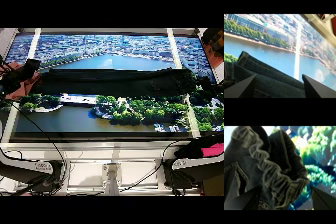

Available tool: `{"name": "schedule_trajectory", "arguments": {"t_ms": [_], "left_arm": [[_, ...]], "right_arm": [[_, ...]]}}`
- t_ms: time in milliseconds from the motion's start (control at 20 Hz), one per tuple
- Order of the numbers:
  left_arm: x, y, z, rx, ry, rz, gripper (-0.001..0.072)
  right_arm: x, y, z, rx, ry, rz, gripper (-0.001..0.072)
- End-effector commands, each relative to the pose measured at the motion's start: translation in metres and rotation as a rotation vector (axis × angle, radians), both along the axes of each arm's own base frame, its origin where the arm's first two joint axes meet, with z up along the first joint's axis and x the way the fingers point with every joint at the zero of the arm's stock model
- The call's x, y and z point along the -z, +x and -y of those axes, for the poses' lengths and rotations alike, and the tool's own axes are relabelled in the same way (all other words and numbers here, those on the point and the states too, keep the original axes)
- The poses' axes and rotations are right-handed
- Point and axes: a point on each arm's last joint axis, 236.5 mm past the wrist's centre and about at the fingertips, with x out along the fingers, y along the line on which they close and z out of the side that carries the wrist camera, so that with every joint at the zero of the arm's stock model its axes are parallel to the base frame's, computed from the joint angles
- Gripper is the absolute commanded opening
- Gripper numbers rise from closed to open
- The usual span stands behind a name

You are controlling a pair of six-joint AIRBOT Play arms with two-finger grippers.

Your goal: Fold the clothes and pants, and hang the long-sleeved shirts on hangers.

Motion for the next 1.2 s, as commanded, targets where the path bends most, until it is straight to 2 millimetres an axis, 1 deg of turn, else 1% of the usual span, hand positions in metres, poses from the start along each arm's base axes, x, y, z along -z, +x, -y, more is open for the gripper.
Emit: {"name": "schedule_trajectory", "arguments": {"t_ms": [0,150,300,400,500,550,600,650,700,800,900,950,1050,1150], "left_arm": [[-0.001,0.000,0.000,0.003,0.002,0.001,0.0650],[-0.001,0.000,0.000,0.003,0.002,0.001,0.0650],[-0.001,0.000,0.000,0.003,0.002,0.001,0.0650],[-0.001,0.000,0.000,0.003,0.002,0.001,0.0650],[0.000,-0.001,0.001,0.009,0.006,-0.002,0.0650],[0.003,-0.003,0.003,0.028,0.022,-0.012,0.0650],[0.009,-0.007,0.006,0.056,0.053,-0.030,0.0650],[0.018,-0.013,0.011,0.107,0.097,-0.060,0.0650],[0.028,-0.021,0.017,0.164,0.139,-0.095,0.0650],[0.046,-0.040,0.030,0.251,0.146,-0.188,0.0650],[0.060,-0.057,0.038,0.307,0.141,-0.271,0.0650],[0.067,-0.065,0.040,0.338,0.163,-0.299,0.0650],[0.074,-0.073,0.040,0.370,0.187,-0.335,0.0650],[0.074,-0.074,0.040,0.361,0.175,-0.344,0.0650]], "right_arm": [[0.019,-0.007,-0.010,0.024,0.087,-0.059,0.0695],[0.032,0.009,-0.030,0.025,0.144,-0.046,0.0694],[0.037,0.034,-0.040,0.050,0.134,0.001,0.0682],[0.040,0.044,-0.048,0.055,0.129,0.019,0.0672],[0.042,0.051,-0.051,0.057,0.107,0.030,0.0582],[0.041,0.053,-0.050,0.058,0.092,0.036,0.0521],[0.041,0.053,-0.050,0.056,0.087,0.036,0.0392],[0.042,0.050,-0.049,0.037,0.073,0.025,0.0160],[0.045,0.043,-0.049,0.009,0.054,0.000,0.0041],[0.055,0.020,-0.043,-0.073,-0.011,-0.091,0.0032],[0.064,-0.014,-0.034,-0.169,-0.087,-0.220,0.0032],[0.066,-0.029,-0.027,-0.194,-0.109,-0.271,0.0032],[0.059,-0.056,-0.008,-0.208,-0.152,-0.338,0.0031],[0.042,-0.071,0.017,-0.159,-0.182,-0.333,0.0031]]}}
